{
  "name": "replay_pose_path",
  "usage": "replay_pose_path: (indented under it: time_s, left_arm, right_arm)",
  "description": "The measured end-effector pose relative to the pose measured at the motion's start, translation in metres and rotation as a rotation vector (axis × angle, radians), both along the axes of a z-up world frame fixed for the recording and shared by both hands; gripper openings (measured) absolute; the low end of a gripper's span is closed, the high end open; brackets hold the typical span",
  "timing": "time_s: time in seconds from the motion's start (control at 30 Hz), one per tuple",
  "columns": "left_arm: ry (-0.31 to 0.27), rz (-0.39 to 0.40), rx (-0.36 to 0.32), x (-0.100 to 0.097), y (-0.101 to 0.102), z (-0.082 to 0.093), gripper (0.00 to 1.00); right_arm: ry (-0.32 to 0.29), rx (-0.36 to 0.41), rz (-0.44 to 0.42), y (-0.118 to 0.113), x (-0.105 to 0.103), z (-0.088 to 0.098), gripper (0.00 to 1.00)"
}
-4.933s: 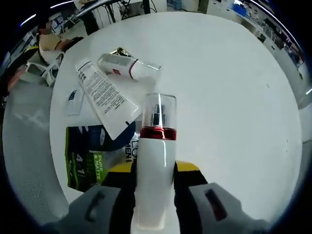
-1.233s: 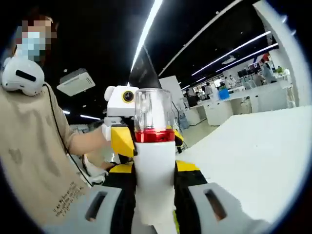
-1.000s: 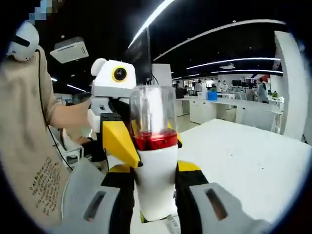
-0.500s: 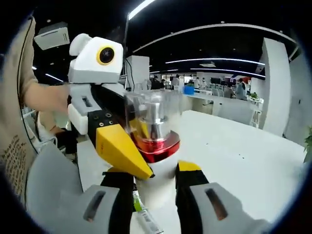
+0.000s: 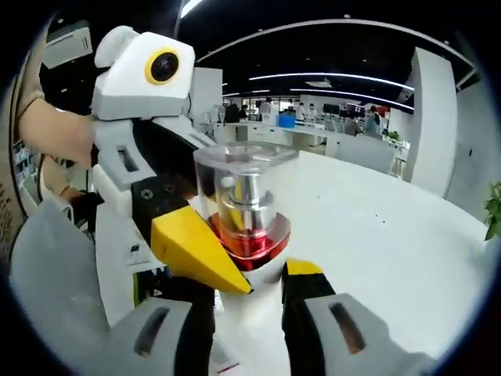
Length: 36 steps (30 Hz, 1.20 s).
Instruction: Arrange the skincare products in the storage area until every visible bottle or jar stands upright without overlapping.
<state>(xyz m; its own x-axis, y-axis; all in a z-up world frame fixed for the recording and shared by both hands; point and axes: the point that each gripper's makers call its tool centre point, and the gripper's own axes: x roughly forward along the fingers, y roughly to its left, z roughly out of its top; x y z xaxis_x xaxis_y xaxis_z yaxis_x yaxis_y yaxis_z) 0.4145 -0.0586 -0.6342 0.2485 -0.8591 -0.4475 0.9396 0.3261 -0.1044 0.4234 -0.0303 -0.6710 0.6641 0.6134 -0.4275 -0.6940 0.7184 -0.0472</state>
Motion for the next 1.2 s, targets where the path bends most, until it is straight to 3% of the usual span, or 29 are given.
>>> replay_pose_path:
  time_s: [0.2,0.47,1.2]
  left_arm:
    - [0.034,0.006,0.015,0.005,-0.002,-0.024,0.26]
    - [0.041,-0.015,0.031,0.016,-0.010,-0.039,0.26]
    - [-0.025,-0.012,0.000,0.057,-0.026,-0.037,0.27]
  right_arm:
    - [0.042,-0.023,-0.005,-0.004,0.005,-0.025,0.31]
    - [0.054,-0.026,-0.025,-0.012,0.014,-0.038,0.32]
    - [-0.024,-0.024,-0.004,-0.029,0.058,-0.035,0.32]
